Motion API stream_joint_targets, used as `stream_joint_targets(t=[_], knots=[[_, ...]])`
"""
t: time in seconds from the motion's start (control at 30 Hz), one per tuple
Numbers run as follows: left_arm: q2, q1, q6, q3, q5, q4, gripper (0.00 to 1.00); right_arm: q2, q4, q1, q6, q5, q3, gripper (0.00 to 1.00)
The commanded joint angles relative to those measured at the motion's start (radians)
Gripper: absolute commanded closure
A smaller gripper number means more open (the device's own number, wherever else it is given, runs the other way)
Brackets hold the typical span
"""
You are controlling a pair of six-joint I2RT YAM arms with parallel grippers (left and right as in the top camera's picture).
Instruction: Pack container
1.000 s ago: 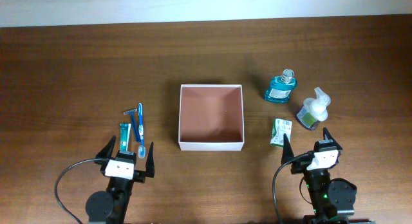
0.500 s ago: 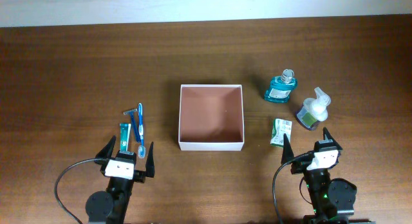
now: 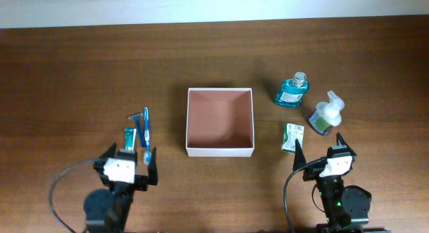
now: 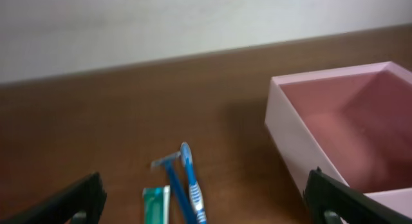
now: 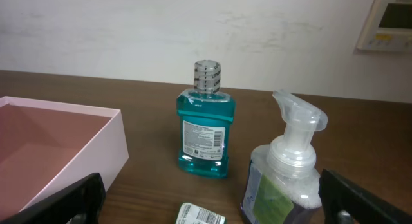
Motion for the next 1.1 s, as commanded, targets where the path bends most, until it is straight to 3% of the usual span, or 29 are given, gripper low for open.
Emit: stream_joint_targets(t=[0.0, 0.3, 0.6, 0.67, 0.8, 0.87, 0.97, 1.07], knots=[[0.19, 0.007, -0.035, 0.203, -0.071, -0.061, 0.01, -0.009, -0.005, 0.005, 0.005, 0.005, -0.005, 0.02], [0.867, 0.007, -0.035, 0.71, -0.008, -0.416, 0.01, -0.009, -0.005, 0.005, 0.005, 0.005, -0.005, 0.01], [1.204, 0.007, -0.035, 0.764, 0.066, -0.415, 0.01, -0.009, -0.005, 0.005, 0.005, 0.005, -0.005, 0.02], [1.243, 0.007, -0.035, 0.764, 0.067, -0.415, 0.11, -0.009, -0.005, 0.005, 0.005, 0.005, -0.005, 0.01], [1.279, 0.007, -0.035, 0.764, 0.066, -0.412, 0.47, -0.009, -0.005, 0.005, 0.005, 0.005, -0.005, 0.01], [1.283, 0.007, -0.035, 0.764, 0.066, -0.402, 0.58, -0.009, -0.005, 0.005, 0.005, 0.005, -0.005, 0.01], [1.283, 0.007, -0.035, 0.764, 0.066, -0.377, 0.65, -0.009, -0.005, 0.005, 0.005, 0.005, -0.005, 0.01], [1.283, 0.007, -0.035, 0.764, 0.066, -0.344, 0.65, -0.009, -0.005, 0.005, 0.005, 0.005, -0.005, 0.01]])
